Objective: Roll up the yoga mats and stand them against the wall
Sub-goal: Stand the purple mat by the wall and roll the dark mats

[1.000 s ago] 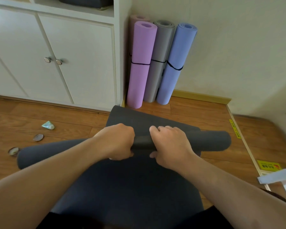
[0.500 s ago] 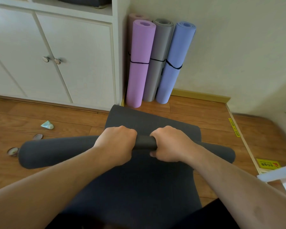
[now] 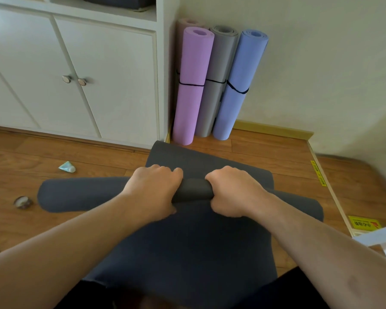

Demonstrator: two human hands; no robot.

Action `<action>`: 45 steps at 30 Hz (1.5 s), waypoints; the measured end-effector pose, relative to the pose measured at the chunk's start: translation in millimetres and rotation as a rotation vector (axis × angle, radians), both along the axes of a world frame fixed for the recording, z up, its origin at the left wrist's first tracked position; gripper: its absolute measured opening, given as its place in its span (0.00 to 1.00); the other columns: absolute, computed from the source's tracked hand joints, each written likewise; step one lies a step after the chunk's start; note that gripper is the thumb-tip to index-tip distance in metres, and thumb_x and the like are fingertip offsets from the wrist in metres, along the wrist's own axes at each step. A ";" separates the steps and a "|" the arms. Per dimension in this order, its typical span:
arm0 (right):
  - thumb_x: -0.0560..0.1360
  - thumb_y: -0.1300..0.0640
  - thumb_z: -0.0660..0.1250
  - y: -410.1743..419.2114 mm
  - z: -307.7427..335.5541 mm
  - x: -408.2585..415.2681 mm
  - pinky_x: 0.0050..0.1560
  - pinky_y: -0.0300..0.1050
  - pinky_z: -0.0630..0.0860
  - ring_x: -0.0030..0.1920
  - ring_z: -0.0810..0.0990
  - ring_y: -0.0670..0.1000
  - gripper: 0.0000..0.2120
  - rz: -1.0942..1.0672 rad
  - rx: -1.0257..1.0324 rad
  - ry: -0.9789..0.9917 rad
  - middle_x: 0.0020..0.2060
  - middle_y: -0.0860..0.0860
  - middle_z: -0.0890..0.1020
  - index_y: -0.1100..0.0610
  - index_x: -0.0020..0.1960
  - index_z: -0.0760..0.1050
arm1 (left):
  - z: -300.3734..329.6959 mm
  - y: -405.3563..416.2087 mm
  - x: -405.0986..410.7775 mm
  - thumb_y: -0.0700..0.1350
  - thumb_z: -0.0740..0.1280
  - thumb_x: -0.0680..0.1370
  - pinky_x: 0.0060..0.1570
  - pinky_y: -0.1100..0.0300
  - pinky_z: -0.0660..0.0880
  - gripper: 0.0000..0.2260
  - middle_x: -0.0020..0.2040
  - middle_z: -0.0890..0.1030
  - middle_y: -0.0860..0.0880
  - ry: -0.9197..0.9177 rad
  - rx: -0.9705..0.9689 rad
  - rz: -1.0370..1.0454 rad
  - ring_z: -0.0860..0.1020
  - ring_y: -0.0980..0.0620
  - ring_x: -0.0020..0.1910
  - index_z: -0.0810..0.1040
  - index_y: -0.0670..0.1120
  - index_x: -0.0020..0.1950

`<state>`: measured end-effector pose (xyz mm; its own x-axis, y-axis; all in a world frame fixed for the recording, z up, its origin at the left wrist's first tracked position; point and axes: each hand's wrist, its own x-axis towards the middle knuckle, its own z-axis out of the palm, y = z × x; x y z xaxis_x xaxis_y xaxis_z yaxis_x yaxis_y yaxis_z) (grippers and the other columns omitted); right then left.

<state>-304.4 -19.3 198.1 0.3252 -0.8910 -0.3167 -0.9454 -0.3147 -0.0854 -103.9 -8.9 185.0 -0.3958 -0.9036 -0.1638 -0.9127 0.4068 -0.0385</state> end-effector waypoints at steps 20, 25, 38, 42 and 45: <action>0.71 0.61 0.69 -4.5 2.8 -13.6 0.40 0.53 0.83 0.39 0.82 0.51 0.09 -0.001 0.084 -0.048 0.41 0.48 0.81 0.48 0.45 0.77 | 6.9 -1.1 10.7 0.62 0.75 0.73 0.41 0.56 0.72 0.24 0.47 0.76 0.56 -0.042 0.001 -0.026 0.76 0.53 0.45 0.66 0.54 0.59; 0.72 0.54 0.74 -4.4 0.3 -17.9 0.41 0.52 0.81 0.41 0.81 0.49 0.09 0.046 0.005 -0.025 0.42 0.45 0.80 0.46 0.47 0.74 | 2.8 1.7 10.6 0.48 0.71 0.78 0.40 0.59 0.71 0.15 0.43 0.72 0.56 0.072 0.035 0.012 0.75 0.54 0.42 0.65 0.55 0.55; 0.70 0.59 0.72 -4.8 -2.4 -11.3 0.41 0.54 0.84 0.40 0.82 0.51 0.10 -0.066 0.066 -0.079 0.42 0.48 0.81 0.47 0.47 0.76 | 8.0 -10.6 9.5 0.61 0.74 0.73 0.41 0.57 0.68 0.20 0.47 0.77 0.56 0.030 -0.010 -0.015 0.73 0.55 0.44 0.66 0.56 0.53; 0.71 0.55 0.75 -8.3 -2.4 -17.6 0.41 0.51 0.81 0.42 0.82 0.49 0.10 -0.066 0.117 -0.082 0.43 0.45 0.81 0.44 0.47 0.76 | -2.8 -7.8 -0.5 0.53 0.71 0.78 0.38 0.57 0.66 0.15 0.43 0.73 0.56 0.069 -0.073 -0.019 0.72 0.54 0.40 0.64 0.54 0.53; 0.72 0.45 0.77 -1.1 -6.4 -12.4 0.46 0.51 0.78 0.49 0.79 0.49 0.20 0.029 -0.053 -0.008 0.48 0.43 0.78 0.43 0.55 0.69 | -3.5 -14.8 3.2 0.51 0.71 0.77 0.39 0.58 0.72 0.13 0.42 0.74 0.56 0.108 0.100 0.025 0.75 0.54 0.40 0.67 0.56 0.52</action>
<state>-316.8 -20.3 191.7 0.3530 -0.8967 -0.2671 -0.9353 -0.3458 -0.0752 -100.7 -23.7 181.5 -0.3933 -0.8949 -0.2109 -0.9194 0.3805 0.1000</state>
